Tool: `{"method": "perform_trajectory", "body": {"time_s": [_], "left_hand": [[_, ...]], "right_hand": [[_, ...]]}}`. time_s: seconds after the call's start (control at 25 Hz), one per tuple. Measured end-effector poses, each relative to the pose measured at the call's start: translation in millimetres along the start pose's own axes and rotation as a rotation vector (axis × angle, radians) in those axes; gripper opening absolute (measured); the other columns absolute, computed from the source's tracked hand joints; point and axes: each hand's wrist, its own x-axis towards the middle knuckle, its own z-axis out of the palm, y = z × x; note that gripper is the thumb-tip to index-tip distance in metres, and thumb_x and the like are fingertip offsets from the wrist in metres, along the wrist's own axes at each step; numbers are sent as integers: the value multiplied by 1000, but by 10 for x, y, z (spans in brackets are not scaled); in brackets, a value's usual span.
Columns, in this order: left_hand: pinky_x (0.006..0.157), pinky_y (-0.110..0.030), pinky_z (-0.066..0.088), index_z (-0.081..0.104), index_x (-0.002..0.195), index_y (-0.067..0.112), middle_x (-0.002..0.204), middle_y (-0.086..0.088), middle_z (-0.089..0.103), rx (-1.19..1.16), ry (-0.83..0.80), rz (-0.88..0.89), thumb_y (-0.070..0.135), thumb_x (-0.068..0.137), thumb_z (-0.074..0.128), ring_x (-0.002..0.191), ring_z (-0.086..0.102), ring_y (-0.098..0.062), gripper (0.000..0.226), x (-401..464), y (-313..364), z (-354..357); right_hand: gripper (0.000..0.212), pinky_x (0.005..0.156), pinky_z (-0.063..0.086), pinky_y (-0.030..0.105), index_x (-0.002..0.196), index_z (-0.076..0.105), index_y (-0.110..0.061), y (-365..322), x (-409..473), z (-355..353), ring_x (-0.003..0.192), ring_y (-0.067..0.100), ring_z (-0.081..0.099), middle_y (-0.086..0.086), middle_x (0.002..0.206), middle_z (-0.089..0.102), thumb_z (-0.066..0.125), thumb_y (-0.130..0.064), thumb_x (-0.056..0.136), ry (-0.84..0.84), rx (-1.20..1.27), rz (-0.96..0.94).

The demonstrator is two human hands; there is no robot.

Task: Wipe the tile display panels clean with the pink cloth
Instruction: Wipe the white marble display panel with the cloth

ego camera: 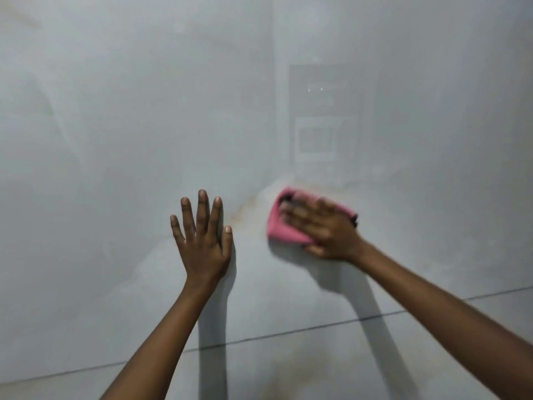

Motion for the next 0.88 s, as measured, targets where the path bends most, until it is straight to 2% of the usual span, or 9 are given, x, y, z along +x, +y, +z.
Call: {"method": "perform_trajectory", "body": {"time_s": [0.12,0.28,0.36,0.4,0.52,0.6,0.68,0.76,0.88], "left_hand": [[120,-47,-1,24,153,21,163,3,6,-42,70,1,32,99,35,150,2,-24,56,479,-4,-106],[120,-47,-1,20,155,22,163,-2,12,-16,119,-106,30,99,33,150,1,-26,57,1241,-59,-230],[120,-49,0,19,155,21,163,-3,12,34,126,-97,29,100,32,150,2,-28,58,1214,-68,-173],[120,-49,0,19,155,21,163,-3,12,41,123,-86,29,99,32,150,3,-29,58,1172,-66,-157],[120,-50,2,18,156,22,163,-4,12,70,91,-76,31,100,33,150,4,-29,58,1185,-66,-206],[120,-51,3,19,155,22,163,-3,14,36,93,-99,30,100,34,150,4,-29,58,1210,-41,-262],[120,-49,2,25,154,20,162,-3,17,-77,123,-71,27,97,37,150,6,-27,58,1320,22,-326],[120,-45,1,31,151,19,161,-3,22,-115,157,30,26,96,39,150,10,-27,56,1659,67,-418],[119,-46,2,30,152,22,161,0,19,-50,201,43,31,98,35,150,8,-27,55,2416,48,-534]], "right_hand": [[69,118,18,32,143,46,-15,1440,428,-716,140,32,35,12,150,38,53,-36,77,416,-35,515],[72,114,24,42,151,35,-20,2167,913,-1336,145,26,25,6,160,24,44,-34,80,636,13,1106],[70,116,22,38,149,37,-18,1779,1129,-1159,144,27,29,10,157,31,48,-33,81,680,71,1022],[69,116,25,39,147,41,-18,1421,1138,-908,140,29,34,15,152,39,51,-34,81,664,81,843],[60,108,34,44,143,47,-17,153,844,-235,139,30,38,15,147,46,48,-40,87,172,-126,5],[58,106,30,40,143,49,-16,202,762,-252,143,28,34,10,152,40,40,-42,92,-9,-174,-295],[57,104,32,36,138,54,-11,757,933,-498,138,28,40,15,147,45,44,-42,90,91,-141,-229],[63,110,30,33,135,55,-9,1502,1159,-836,132,31,45,20,142,49,55,-39,80,302,-113,111],[74,116,27,39,144,46,-18,2562,1419,-1603,138,29,37,9,154,37,49,-43,74,598,-32,731]]}}
